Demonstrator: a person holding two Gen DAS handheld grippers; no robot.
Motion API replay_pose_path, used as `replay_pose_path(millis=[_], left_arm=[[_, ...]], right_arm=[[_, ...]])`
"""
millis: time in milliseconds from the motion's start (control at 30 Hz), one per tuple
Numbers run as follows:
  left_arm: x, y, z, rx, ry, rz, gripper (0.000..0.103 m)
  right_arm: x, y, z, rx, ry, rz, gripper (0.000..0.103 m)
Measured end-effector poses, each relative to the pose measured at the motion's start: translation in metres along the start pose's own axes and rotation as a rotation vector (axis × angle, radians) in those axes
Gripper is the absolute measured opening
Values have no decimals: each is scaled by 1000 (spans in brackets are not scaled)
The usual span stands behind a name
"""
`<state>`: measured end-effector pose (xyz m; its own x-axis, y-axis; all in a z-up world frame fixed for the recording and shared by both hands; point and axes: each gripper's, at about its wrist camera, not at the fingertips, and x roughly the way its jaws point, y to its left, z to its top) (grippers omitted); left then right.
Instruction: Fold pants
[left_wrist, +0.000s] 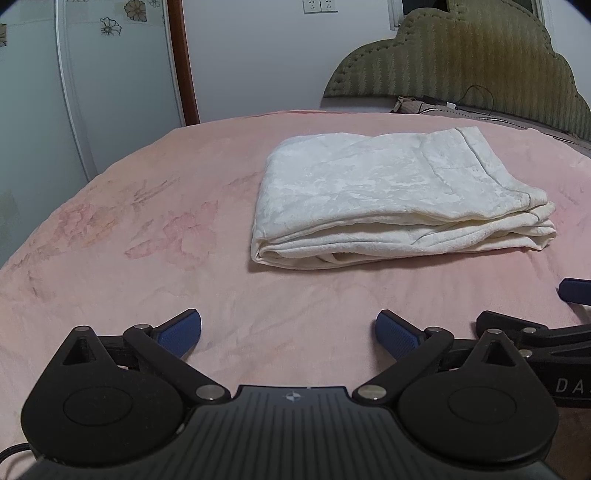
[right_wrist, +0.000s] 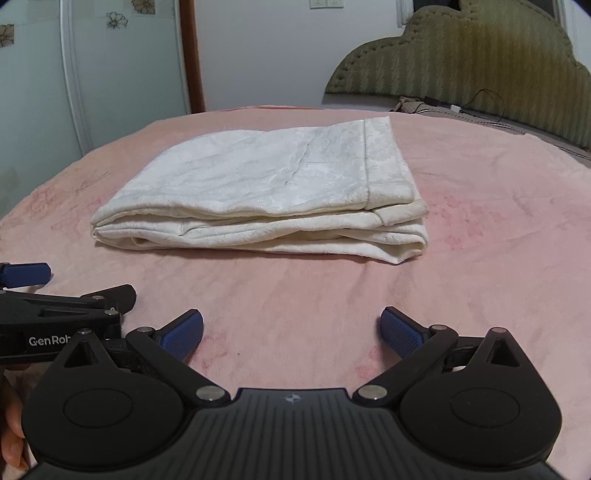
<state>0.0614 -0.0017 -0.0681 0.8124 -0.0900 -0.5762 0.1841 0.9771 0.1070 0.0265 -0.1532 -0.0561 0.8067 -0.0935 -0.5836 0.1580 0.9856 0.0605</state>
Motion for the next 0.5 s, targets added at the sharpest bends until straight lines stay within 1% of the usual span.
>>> replay_pose_path(millis=[100, 233, 333, 500], left_arm=[[0, 2, -1, -11, 4, -6, 103], [2, 8, -1, -43, 15, -29, 103], [2, 11, -2, -65, 22, -44, 103], [1, 12, -2, -67, 23, -47, 103]], right_arm=[[-2, -4, -2, 22, 7, -15, 103], [0, 1, -2, -11, 19, -38, 103], [1, -1, -2, -4, 20, -31, 103], [0, -2, -2, 0, 18, -27, 103]])
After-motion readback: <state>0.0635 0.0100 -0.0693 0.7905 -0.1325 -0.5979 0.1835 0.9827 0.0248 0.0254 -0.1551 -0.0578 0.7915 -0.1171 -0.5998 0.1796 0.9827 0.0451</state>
